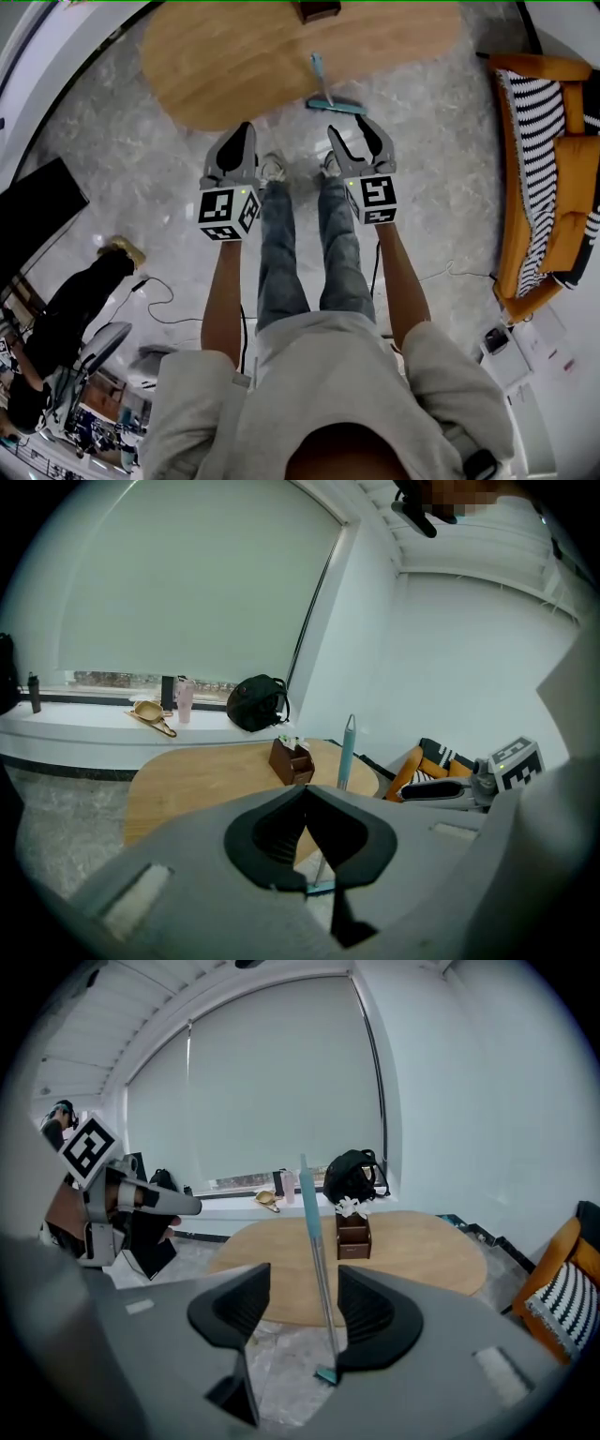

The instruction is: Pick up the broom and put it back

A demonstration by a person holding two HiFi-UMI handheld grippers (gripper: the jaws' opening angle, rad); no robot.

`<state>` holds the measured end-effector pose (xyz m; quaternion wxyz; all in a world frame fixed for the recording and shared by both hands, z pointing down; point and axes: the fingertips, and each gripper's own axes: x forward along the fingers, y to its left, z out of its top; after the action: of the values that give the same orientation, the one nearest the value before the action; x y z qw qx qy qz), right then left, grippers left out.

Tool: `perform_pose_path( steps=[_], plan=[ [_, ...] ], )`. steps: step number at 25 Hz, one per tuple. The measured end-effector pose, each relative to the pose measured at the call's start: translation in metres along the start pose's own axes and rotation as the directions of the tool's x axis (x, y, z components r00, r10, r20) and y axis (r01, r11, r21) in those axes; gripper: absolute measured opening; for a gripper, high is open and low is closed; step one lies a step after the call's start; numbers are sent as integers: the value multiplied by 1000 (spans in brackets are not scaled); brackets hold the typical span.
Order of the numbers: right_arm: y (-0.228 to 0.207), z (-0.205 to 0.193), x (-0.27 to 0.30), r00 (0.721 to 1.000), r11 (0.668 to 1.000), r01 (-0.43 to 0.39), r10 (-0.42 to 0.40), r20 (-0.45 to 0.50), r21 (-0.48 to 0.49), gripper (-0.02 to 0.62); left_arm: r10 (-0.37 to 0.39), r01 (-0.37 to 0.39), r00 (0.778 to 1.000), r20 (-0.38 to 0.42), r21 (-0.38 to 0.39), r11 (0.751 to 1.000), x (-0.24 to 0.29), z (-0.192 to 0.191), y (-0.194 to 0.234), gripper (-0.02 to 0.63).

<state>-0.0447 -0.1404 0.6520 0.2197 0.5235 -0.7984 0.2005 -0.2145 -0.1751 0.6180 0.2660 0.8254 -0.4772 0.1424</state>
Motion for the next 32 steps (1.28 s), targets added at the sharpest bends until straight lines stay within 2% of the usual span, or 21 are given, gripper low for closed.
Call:
perform_pose_path(
  steps=[2,6,18,23,27,32],
  plan=[
    [0,3,9,1000,1000,-4,4,0,-8,239,0,0,1000,-3,-4,1000,0,-2,-1,3],
    [-1,8,30,1000,1000,-9,9,0,-21,258,3,-3,1000,-5,-12,1000,-5,-8,1,4],
    [0,45,83,999,998,-4,6,43,-57,253,12,-12,1000,6,-18,1000,-17,-12,10,3],
    [-6,55,101,999,997,16,-12,53,-73,198,21,-21,1000,2,-25,999,-22,-14,19,3],
    [-9,58,100,998,995,33,-27,58,-95,106,27,-27,1000,-3,-26,999,-24,-19,18,3],
    [-5,58,101,998,991,35,-27,62,-133,91,28,-28,1000,-2,-28,999,-23,-18,23,4]
  ],
)
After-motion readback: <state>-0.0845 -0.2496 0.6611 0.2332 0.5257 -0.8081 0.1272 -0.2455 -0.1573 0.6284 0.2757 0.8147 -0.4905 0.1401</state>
